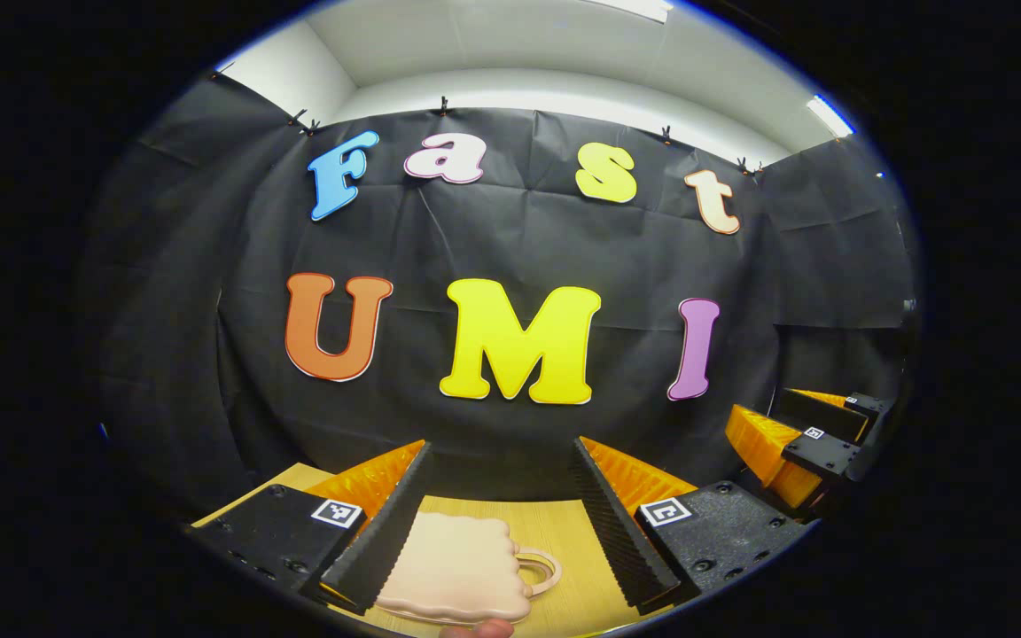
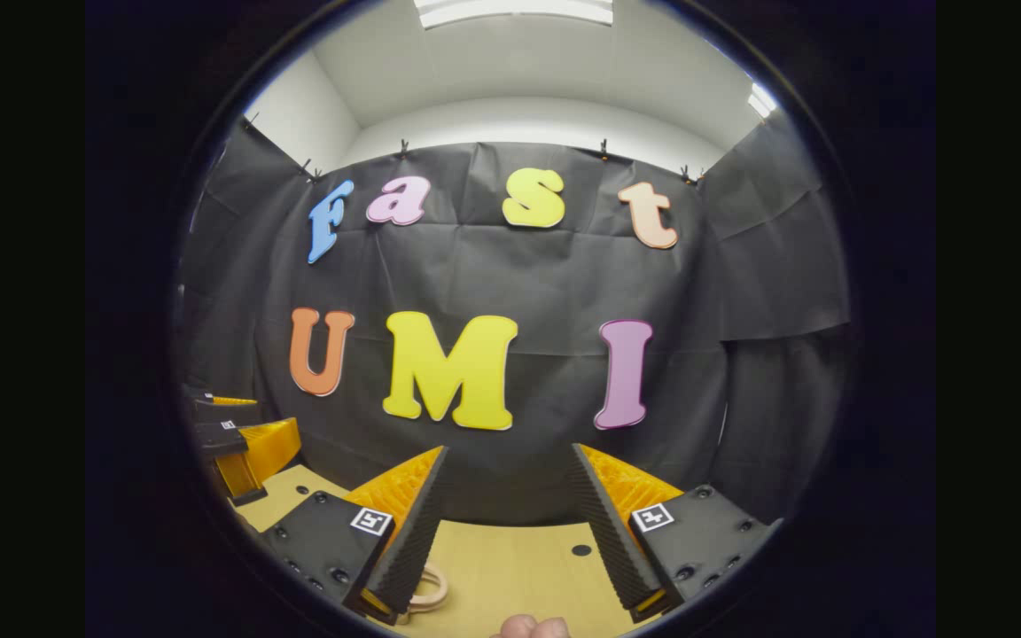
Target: First open the suitcase, pack the skin care products into it, and then close the suitcase.
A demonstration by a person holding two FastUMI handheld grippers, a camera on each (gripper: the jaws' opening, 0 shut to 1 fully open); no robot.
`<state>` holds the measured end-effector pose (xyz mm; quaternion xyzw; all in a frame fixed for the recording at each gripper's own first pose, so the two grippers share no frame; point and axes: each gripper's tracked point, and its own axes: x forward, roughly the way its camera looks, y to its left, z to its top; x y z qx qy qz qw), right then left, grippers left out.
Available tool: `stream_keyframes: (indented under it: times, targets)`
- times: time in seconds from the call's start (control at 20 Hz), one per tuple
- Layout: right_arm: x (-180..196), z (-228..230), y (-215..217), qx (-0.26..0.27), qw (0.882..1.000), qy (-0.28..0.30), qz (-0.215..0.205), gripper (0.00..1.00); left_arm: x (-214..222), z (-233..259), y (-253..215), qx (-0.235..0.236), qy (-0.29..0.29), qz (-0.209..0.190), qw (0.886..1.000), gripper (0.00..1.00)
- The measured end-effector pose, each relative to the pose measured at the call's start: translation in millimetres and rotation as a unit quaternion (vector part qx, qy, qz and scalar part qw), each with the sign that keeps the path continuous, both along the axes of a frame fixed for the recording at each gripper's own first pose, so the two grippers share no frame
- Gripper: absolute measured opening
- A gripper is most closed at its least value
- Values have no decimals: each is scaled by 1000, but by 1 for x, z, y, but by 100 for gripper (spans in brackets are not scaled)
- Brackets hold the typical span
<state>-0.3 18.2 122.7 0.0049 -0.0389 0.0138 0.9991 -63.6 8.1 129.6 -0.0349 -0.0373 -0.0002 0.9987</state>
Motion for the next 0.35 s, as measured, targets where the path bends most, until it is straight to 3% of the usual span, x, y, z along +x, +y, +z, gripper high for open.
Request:
stream_keyframes:
  times: [0.25,0.3,0.35]
  targets:
    - [2,6,22,-4,1000,-5,10,80,1,0,20,-3,-2,9,1000,98]
    - [3,5,26,-4,1000,-2,14,78,1,-1,23,-4,-1,12,1000,89]
    - [4,3,29,-7,1000,-1,16,80,2,-2,26,-6,1,12,1000,89]
